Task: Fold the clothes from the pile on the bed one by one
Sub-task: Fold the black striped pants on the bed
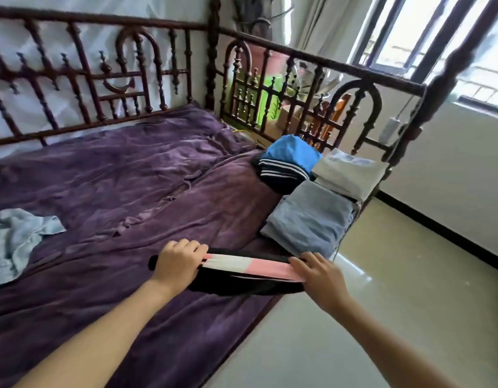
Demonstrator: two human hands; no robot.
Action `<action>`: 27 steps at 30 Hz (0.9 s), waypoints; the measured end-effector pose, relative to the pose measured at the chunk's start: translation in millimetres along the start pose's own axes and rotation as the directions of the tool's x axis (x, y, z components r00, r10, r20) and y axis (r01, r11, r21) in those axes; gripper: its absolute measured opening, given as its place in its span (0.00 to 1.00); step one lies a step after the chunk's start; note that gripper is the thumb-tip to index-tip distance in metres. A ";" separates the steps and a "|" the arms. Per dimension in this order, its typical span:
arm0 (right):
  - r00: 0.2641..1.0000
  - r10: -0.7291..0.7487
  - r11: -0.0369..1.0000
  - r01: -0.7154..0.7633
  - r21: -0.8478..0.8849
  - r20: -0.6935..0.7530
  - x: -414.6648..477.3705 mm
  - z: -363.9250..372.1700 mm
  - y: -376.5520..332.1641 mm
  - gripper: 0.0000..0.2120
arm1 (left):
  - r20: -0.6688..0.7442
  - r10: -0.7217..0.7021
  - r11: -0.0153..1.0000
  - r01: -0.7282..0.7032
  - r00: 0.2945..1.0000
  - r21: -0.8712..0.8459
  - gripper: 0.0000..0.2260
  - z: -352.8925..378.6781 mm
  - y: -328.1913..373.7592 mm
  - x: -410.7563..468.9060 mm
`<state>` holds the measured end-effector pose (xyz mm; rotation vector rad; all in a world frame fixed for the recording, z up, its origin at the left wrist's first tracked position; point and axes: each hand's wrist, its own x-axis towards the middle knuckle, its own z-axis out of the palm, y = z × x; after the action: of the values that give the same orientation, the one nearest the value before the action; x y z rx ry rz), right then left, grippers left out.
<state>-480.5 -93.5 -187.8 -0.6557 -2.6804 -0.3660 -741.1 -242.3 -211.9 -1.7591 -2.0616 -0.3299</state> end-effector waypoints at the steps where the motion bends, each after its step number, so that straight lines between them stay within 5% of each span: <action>1: 1.000 0.018 1.000 -0.018 -0.007 0.002 -1.5 -0.3 15.7 0.24 | 0.022 0.011 1.000 -0.011 1.000 -0.007 0.17 3.2 9.4 16.6; 10: 0.999 -0.035 0.995 0.033 -0.099 -0.016 84.7 19.3 131.2 0.13 | 0.011 -0.044 0.997 0.045 0.999 -0.067 0.18 42.1 16.6 137.6; 17: 0.996 -0.047 0.939 0.070 -0.336 0.074 200.8 19.4 236.3 0.17 | -0.090 -0.241 0.965 0.228 0.966 -0.130 0.17 72.7 58.7 221.9; 18: 0.997 -0.020 0.934 0.043 -0.354 0.069 205.6 23.1 253.3 0.18 | -0.046 -0.214 0.968 0.206 0.976 -0.141 0.18 79.5 77.1 230.7; 20: 0.987 0.086 0.926 -0.029 -0.377 0.136 196.6 35.8 285.4 0.20 | 0.288 -0.123 0.960 0.188 0.950 -0.209 0.24 98.9 117.0 241.8; 22: 0.884 0.221 0.875 0.007 -0.484 0.412 170.1 57.4 310.8 0.25 | 0.559 0.020 0.951 0.157 0.829 -0.267 0.28 124.6 148.1 241.0; 24: 0.746 0.288 0.859 0.076 -0.507 0.600 142.8 80.3 331.0 0.29 | 0.622 0.066 0.950 0.142 0.780 -0.280 0.27 140.5 164.1 240.9; 27: 0.692 0.254 0.906 0.074 -0.416 0.675 120.3 105.8 338.1 0.31 | 0.656 0.000 0.948 0.209 0.754 -0.241 0.23 152.1 169.3 243.3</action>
<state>-445.5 278.9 -180.6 -1.2929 -3.3143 -0.8166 -627.7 68.5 -251.3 -2.1654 -2.7257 -0.0523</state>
